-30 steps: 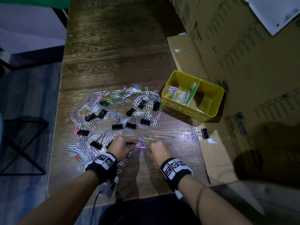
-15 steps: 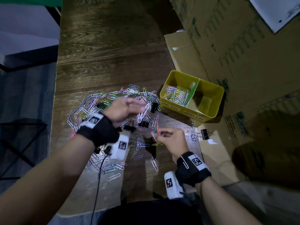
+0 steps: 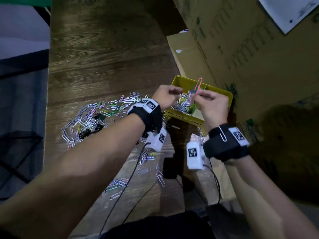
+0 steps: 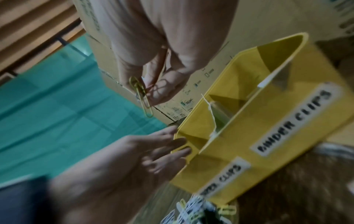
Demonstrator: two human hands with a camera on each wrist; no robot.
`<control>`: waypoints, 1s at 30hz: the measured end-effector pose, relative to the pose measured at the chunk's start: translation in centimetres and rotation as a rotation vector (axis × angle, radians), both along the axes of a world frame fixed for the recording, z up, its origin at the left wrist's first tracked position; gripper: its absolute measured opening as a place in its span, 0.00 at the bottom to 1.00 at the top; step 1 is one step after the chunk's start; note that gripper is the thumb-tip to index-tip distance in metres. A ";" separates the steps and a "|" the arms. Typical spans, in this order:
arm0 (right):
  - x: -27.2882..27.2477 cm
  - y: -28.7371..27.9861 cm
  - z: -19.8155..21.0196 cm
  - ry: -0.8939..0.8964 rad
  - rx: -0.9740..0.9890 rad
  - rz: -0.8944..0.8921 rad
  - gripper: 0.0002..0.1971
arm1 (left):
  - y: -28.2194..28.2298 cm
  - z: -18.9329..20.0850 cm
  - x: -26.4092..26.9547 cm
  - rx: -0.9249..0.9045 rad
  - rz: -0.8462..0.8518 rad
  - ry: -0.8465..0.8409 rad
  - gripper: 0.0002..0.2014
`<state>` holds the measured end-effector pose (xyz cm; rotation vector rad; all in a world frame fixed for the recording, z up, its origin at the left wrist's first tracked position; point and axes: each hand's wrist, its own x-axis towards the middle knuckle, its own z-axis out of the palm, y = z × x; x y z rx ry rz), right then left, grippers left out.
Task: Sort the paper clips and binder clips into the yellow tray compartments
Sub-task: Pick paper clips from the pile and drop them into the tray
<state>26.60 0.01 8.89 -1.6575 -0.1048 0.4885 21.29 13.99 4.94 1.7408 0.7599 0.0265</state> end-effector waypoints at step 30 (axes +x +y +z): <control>-13.0 -5.1 -11.6 -0.859 -0.736 1.452 0.41 | -9.8 -8.0 -23.6 0.794 -0.432 0.454 0.27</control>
